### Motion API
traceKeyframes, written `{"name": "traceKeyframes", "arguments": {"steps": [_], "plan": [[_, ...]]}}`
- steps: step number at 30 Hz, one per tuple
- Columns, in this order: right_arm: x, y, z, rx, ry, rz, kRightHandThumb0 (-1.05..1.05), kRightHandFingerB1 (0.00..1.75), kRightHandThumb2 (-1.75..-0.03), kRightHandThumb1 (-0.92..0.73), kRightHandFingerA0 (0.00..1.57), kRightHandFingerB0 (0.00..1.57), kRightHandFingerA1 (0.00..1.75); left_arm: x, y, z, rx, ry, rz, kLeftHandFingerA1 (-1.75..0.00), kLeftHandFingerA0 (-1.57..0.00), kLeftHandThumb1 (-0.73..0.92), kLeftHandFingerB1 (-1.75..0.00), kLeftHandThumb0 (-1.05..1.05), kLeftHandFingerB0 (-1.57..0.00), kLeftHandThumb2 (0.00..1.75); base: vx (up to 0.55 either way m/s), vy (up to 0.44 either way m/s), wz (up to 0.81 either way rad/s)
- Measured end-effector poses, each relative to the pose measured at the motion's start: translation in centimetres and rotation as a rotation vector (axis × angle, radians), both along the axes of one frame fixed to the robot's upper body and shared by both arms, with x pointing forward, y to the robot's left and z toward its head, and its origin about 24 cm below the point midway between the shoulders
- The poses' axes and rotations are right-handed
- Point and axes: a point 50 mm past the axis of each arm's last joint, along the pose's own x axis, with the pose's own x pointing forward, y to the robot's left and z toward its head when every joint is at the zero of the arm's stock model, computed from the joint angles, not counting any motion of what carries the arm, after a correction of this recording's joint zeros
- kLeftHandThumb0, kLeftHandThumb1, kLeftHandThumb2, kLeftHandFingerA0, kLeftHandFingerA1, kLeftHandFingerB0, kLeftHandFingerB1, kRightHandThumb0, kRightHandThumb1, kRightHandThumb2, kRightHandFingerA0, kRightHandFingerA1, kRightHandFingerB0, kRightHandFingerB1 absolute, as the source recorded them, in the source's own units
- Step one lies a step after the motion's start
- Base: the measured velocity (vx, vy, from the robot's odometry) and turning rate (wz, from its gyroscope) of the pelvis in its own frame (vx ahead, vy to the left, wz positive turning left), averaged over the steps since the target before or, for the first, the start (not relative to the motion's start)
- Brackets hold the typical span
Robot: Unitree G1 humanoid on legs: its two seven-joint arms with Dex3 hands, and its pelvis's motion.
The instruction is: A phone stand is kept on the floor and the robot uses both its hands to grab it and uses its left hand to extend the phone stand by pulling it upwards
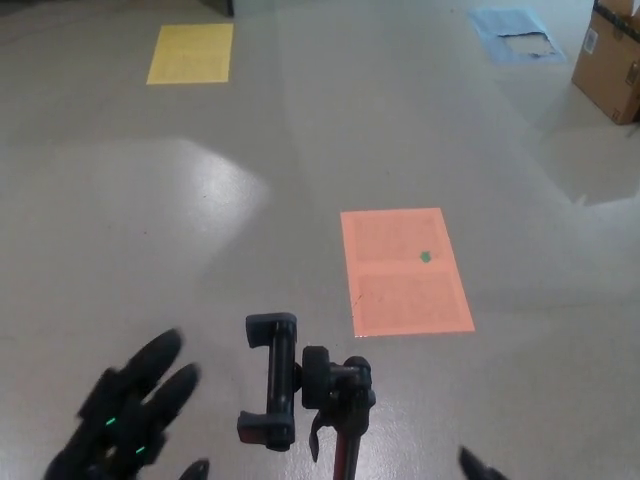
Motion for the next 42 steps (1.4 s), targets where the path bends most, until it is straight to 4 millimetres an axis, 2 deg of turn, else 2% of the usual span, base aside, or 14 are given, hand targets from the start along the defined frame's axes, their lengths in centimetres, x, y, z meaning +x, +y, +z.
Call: {"name": "traceKeyframes", "arguments": {"steps": [7,8,10,11,12,16,17,18,19,26,27,40,41,42], "plan": [[0.3,2.4,-0.1,-0.005,0.008,0.067,-1.05,0.07,-1.11,-0.69,0.00,0.00,0.13,1.2,-3.4,1.7,-0.082,-0.037,-0.107,-0.28,-0.11,0.63,-0.28,-0.92,-0.10,0.80,0.00,0.000,0.00],[0.3,2.8,-0.1,-0.010,0.009,0.080,-0.95,0.00,-0.65,-0.81,0.00,0.00,0.00,1.3,-3.9,1.9,-0.093,-0.036,-0.123,-0.29,-0.11,0.63,-0.28,-0.92,-0.10,0.80,0.00,0.000,0.00],[0.4,3.3,-0.2,-0.020,0.010,0.098,-1.04,0.08,-1.12,-0.68,0.00,0.00,0.14,1.5,-4.7,2.1,-0.102,-0.029,-0.147,-0.29,-0.11,0.63,-0.26,-0.91,-0.09,0.79,0.00,0.000,0.00],[0.4,3.5,-0.1,-0.029,0.009,0.107,-0.95,0.00,-0.65,-0.82,0.00,0.00,0.00,1.5,-5.1,2.2,-0.105,-0.024,-0.160,-0.29,-0.10,0.62,-0.22,-0.89,-0.06,0.80,0.00,0.000,0.00],[0.4,3.6,-0.1,-0.034,0.009,0.110,-1.05,0.06,-1.11,-0.70,0.00,0.00,0.12,1.5,-5.2,2.3,-0.107,-0.022,-0.166,-0.26,-0.09,0.63,-0.16,-0.90,-0.08,1.01,0.00,0.000,0.00],[0.4,4.0,-0.2,-0.052,0.014,0.122,-1.05,0.05,-1.10,-0.68,0.00,0.00,0.11,1.6,-6.1,2.2,-0.111,0.003,-0.193,-0.23,-0.07,0.59,-0.16,-0.85,0.00,1.01,0.00,0.000,0.00],[0.4,4.0,-0.3,-0.052,0.015,0.122,-1.05,0.06,-1.10,-0.69,0.00,0.00,0.12,1.6,-6.1,2.2,-0.112,0.004,-0.194,-0.26,-0.06,0.75,-0.19,-0.86,0.00,0.63,0.00,0.000,0.00],[0.4,4.0,-0.3,-0.055,0.016,0.122,-1.04,0.07,-1.09,-0.68,0.00,0.00,0.14,1.6,-6.3,2.2,-0.115,0.009,-0.198,-0.22,-0.09,0.58,-0.17,-0.84,0.00,1.00,0.00,0.000,0.00],[0.4,4.0,-0.3,-0.057,0.016,0.121,-0.98,0.00,-1.00,-0.63,0.00,0.00,0.07,1.6,-6.4,2.2,-0.118,0.013,-0.201,-0.26,-0.04,0.76,-0.16,-0.86,0.00,0.62,0.00,0.000,0.00],[0.6,4.0,-0.4,-0.060,0.015,0.119,-1.04,0.07,-1.11,-0.69,0.00,0.00,0.14,1.8,-6.9,2.0,-0.139,0.033,-0.208,-0.16,0.00,0.59,-0.13,-0.89,0.00,1.00,0.00,0.000,0.00],[0.6,4.1,-0.4,-0.061,0.016,0.120,-0.91,0.00,-0.64,-0.80,0.00,0.00,0.00,1.8,-6.9,2.0,-0.141,0.035,-0.208,-0.16,0.00,0.59,-0.13,-0.88,0.00,1.00,0.00,0.000,0.00],[2.2,4.7,-1.3,-0.022,0.029,0.096,-1.05,0.03,-1.10,-0.71,0.00,0.00,0.09,1.8,-7.1,2.1,-0.181,0.062,-0.201,-0.26,-0.10,0.58,-0.17,-0.89,-0.09,0.94,0.00,0.000,0.00],[2.4,4.8,-1.4,-0.008,0.033,0.087,-0.79,0.00,-0.63,-0.78,0.00,0.00,0.00,1.8,-7.1,2.1,-0.184,0.063,-0.198,-0.34,-0.07,0.53,-0.24,-0.80,-0.05,0.93,0.00,0.000,0.00],[2.7,4.9,-1.4,0.009,0.035,0.077,-0.99,0.02,-0.98,-0.66,0.00,0.00,0.05,1.8,-7.1,2.1,-0.186,0.063,-0.199,-0.38,-0.02,0.51,-0.27,-0.75,-0.02,0.94,0.00,0.000,0.00]]}}
